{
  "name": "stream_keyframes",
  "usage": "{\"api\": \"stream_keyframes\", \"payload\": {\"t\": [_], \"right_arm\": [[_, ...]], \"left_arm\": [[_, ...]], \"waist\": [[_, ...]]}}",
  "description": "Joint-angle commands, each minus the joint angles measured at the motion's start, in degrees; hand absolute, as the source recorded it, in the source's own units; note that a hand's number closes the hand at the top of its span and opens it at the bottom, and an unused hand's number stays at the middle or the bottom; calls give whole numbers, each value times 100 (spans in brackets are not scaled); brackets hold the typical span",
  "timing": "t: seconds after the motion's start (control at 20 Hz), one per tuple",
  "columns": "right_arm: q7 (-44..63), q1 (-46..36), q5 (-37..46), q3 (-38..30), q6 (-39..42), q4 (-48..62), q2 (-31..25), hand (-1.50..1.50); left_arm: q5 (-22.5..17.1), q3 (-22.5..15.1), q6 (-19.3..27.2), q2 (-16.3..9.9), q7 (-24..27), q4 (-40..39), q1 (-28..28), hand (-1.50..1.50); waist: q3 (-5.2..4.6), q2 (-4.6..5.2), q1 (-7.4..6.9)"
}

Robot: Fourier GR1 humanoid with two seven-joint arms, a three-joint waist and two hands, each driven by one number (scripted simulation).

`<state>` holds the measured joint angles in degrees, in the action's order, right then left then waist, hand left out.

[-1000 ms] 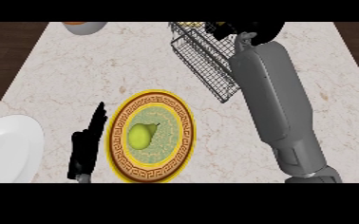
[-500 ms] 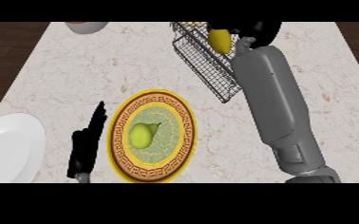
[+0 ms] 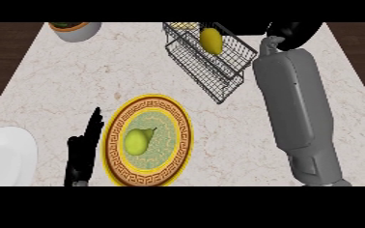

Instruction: Pick the lemon from the tray and place it in the tiered basket

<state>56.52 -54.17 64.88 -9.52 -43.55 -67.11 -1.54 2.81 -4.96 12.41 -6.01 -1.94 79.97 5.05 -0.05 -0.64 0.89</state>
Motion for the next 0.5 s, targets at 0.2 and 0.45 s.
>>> {"api": "stream_keyframes", "payload": {"t": [0.2, 0.45], "right_arm": [[1060, 1337, 687, -339, 671, -2749, 50, -150], [899, 2825, 343, -62, 1440, -4743, 151, -150]], "left_arm": [[-131, 290, 3, -165, 38, 22, 202, 0], [-163, 321, 34, -119, 75, 0, 364, 0]], "waist": [[-1, -124, 376], [5, -150, 506]]}}
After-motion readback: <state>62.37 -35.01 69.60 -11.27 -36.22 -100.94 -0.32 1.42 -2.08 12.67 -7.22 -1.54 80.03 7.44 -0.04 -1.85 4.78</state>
